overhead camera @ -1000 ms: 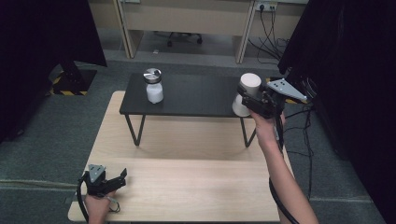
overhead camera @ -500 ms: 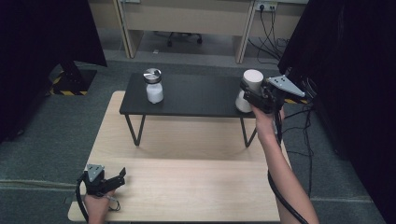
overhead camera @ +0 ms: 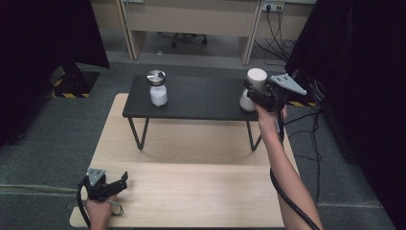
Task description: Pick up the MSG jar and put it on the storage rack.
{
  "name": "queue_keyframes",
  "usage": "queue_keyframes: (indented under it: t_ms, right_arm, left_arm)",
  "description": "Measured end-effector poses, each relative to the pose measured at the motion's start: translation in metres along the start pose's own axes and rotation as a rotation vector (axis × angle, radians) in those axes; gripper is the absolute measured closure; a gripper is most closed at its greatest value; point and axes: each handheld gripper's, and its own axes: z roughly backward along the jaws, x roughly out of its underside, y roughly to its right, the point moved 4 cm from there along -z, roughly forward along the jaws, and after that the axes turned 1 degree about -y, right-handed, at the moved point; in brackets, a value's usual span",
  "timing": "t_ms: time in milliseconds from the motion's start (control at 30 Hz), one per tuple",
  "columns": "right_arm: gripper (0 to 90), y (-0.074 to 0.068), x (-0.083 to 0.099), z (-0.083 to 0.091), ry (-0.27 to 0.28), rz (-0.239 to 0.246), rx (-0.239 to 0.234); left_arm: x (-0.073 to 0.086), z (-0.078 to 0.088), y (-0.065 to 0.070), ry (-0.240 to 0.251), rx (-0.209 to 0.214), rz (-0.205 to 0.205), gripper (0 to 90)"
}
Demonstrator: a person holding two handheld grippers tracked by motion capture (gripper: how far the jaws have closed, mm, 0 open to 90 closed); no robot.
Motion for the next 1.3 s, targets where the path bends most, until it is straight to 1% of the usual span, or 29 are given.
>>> queue_keyframes:
  t_ms: [100,200,433,667,867,967,1033,1067,1167,1200,1300]
  right_arm:
    - [33.5,0.002,0.002,-0.001,0.009,0.004,-0.004]
    - [33.7,0.004,0.004,-0.001,0.016,-0.004,-0.005]
    - [33.7,0.008,0.006,-0.001,0.023,0.003,-0.020]
    - [32.3,0.007,0.005,-0.001,0.017,-0.008,-0.017]
    - [15.0,-0.001,0.009,0.000,0.036,0.003,0.022]
    - [5.9,-0.002,0.012,0.000,0.051,-0.010,0.031]
    - [1.5,-0.003,0.015,0.000,0.067,-0.021,0.040]
    - [0.4,-0.004,0.016,0.001,0.072,-0.025,0.043]
    - [0.4,-0.004,0.017,0.001,0.069,-0.015,0.052]
    - [0.3,-0.006,0.018,0.002,0.070,-0.011,0.063]
    - [0.3,-0.006,0.020,0.003,0.070,-0.010,0.069]
  left_arm:
    - [0.000,0.000,0.001,-0.001,0.000,-0.007,0.7]
    - [0.000,0.000,0.001,-0.002,0.000,-0.009,0.7]
    - [0.000,0.000,0.001,-0.001,0.002,-0.012,0.7]
    - [0.000,0.000,0.001,-0.001,0.004,-0.015,0.7]
    - [0.000,0.000,0.001,-0.001,0.006,-0.018,0.7]
    - [0.000,0.000,0.001,0.000,0.006,-0.018,0.7]
    - [0.000,0.000,0.001,0.000,0.006,-0.017,0.7]
    - [0.000,0.000,0.001,0.000,0.007,-0.017,0.7]
    - [0.000,0.000,0.001,0.000,0.007,-0.018,0.7]
    - [0.000,0.000,0.001,0.000,0.008,-0.018,0.7]
    - [0.000,0.000,0.001,0.001,0.009,-0.019,0.7]
